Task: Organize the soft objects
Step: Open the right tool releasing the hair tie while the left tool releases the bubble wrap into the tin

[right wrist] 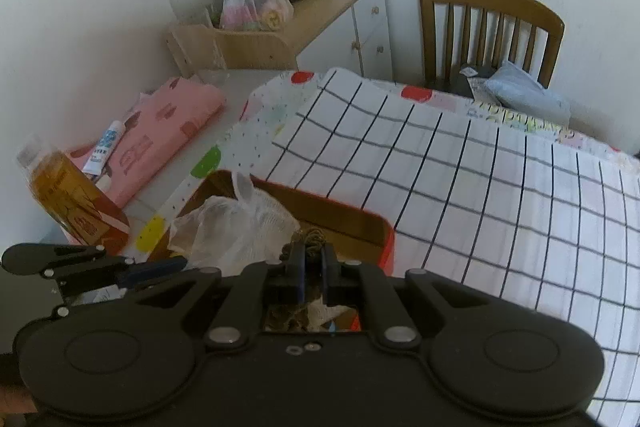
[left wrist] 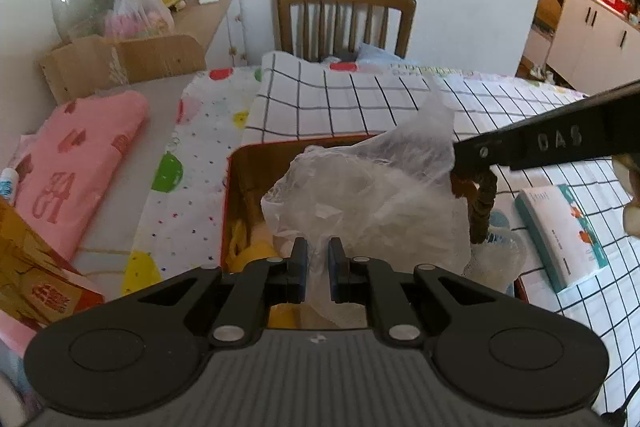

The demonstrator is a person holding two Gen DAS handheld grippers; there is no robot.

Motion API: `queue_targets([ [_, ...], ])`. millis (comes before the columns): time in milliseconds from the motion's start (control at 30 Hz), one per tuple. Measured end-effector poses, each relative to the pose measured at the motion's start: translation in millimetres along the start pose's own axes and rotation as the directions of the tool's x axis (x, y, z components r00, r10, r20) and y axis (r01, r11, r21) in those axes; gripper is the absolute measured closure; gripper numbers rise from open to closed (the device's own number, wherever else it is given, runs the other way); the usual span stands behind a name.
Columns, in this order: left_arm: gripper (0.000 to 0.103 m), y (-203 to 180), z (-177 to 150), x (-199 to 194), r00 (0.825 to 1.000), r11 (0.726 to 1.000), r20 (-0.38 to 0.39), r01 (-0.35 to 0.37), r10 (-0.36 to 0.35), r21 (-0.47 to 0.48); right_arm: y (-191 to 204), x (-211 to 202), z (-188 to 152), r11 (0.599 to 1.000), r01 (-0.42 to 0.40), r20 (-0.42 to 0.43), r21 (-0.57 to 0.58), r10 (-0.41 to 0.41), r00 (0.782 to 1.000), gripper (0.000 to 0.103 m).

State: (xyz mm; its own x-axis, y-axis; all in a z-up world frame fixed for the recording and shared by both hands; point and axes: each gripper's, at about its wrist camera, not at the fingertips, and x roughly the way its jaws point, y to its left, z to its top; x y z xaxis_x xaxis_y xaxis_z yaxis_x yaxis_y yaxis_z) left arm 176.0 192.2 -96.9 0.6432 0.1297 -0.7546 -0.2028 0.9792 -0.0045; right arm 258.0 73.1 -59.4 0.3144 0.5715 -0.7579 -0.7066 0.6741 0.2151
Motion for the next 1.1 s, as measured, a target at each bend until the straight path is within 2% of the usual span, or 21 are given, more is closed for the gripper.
queue_targets([
  [267, 0.093, 1.9, 0.0, 13.9, 0.999, 1.000, -0.044, 0.027, -0.027, 0.001, 5.1, 12.5, -19.3, 1.000, 0.013, -0.021, -0.021, -0.013, 1.000, 0.095],
  [533, 0.091, 6.8, 1.4, 9.9, 0.998, 0.999, -0.038, 0.043, -0.043, -0.026, 8.0, 5.9, -19.7, 0.998, 0.001, -0.011, -0.061, -0.002, 1.000, 0.082],
  [633, 0.089, 9.2, 1.6, 7.3, 0.998, 0.998, -0.034, 0.054, -0.055, -0.033, 8.2, 1.9, -20.0, 0.998, 0.000, -0.002, -0.069, 0.000, 1.000, 0.074],
  [700, 0.084, 9.7, 1.4, 5.5, 0.997, 0.998, -0.031, 0.063, -0.064, -0.030, 8.3, -1.2, -20.3, 0.997, -0.007, 0.003, -0.071, 0.007, 1.000, 0.069],
  [733, 0.076, 9.8, 1.1, 4.3, 0.998, 0.998, -0.028, 0.064, -0.065, -0.029, 8.5, -2.5, -20.3, 0.997, -0.008, 0.004, -0.072, 0.008, 1.000, 0.068],
  [800, 0.055, 9.8, 1.1, 1.8, 0.997, 0.997, -0.020, 0.070, -0.071, -0.029, 10.0, -5.0, -21.1, 0.997, -0.009, 0.008, -0.078, 0.010, 1.000, 0.064],
  [833, 0.036, 9.8, 0.9, 0.1, 0.997, 0.997, -0.012, 0.074, -0.075, -0.030, 10.6, -6.5, -21.4, 0.997, -0.009, 0.010, -0.082, 0.010, 1.000, 0.063],
  [867, 0.031, 10.0, 0.7, -2.2, 0.997, 0.997, -0.002, 0.075, -0.075, -0.032, 11.2, -8.1, -21.8, 0.996, -0.004, 0.014, -0.085, 0.005, 1.000, 0.061],
  [1100, 0.031, 10.8, 0.9, -14.1, 0.995, 0.995, 0.024, 0.095, -0.094, -0.029, 12.9, -21.4, -24.3, 0.997, -0.001, 0.045, -0.079, 0.004, 0.999, 0.050],
])
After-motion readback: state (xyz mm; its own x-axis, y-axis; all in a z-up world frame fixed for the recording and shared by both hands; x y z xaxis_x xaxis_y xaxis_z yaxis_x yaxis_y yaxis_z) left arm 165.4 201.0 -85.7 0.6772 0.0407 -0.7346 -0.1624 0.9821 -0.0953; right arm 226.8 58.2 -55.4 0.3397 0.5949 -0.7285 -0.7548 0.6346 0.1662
